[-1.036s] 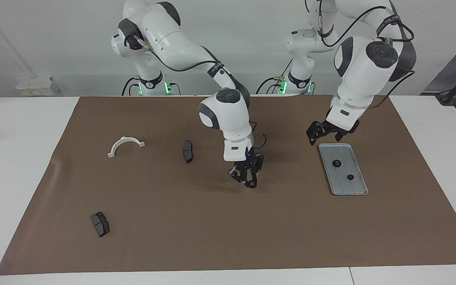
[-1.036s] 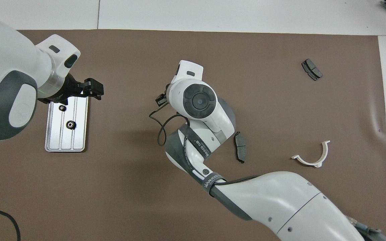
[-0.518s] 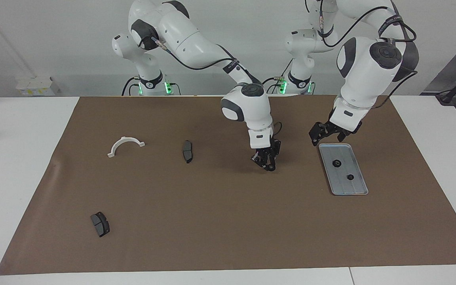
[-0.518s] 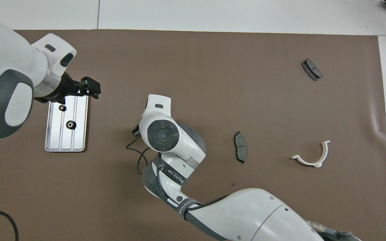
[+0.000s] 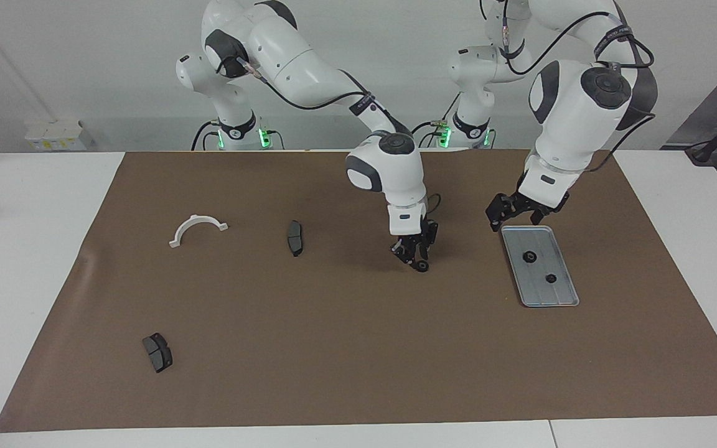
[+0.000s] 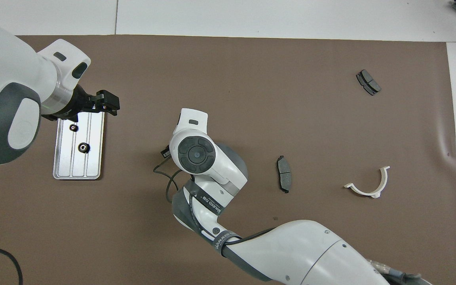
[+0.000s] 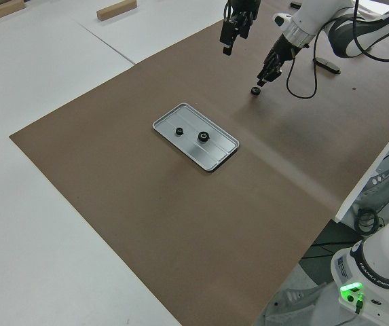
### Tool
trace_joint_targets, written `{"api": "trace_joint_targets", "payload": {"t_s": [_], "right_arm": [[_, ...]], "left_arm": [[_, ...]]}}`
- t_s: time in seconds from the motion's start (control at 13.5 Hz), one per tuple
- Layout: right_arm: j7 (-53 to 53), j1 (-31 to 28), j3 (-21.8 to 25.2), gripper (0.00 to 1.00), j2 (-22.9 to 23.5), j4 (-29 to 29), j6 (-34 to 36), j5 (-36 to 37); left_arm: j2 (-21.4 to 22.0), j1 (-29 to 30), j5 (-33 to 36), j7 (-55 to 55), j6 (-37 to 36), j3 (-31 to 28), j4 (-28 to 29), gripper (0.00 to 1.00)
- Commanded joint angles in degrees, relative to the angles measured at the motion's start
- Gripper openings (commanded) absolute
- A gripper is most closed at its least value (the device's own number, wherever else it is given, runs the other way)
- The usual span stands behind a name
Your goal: Pick bearing gear from pile to tray
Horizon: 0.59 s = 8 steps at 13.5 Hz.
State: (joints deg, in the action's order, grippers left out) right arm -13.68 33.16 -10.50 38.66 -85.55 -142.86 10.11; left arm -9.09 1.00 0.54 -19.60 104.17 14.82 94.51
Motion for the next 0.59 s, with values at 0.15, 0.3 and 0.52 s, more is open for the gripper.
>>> {"api": "trace_joint_targets", "payload": {"t_s": [0.15,0.3,0.52], "right_arm": [[2.0,-4.4,-0.7,0.41,-3.1,-0.2,5.3,-0.2],[3.3,-10.3,-2.5,0.41,-7.7,-0.3,12.6,-3.9],[16.1,-20.5,-3.5,0.41,-15.7,-0.3,26.3,-12.4]], "left_arm": [[0.7,-0.7,-0.7,-2.2,10.6,0.0,6.5,1.0],[0.7,-1.5,-0.7,-3.0,13.9,0.0,8.5,1.0],[0.6,-3.8,-0.7,-4.5,19.5,-0.1,13.2,1.0]]}}
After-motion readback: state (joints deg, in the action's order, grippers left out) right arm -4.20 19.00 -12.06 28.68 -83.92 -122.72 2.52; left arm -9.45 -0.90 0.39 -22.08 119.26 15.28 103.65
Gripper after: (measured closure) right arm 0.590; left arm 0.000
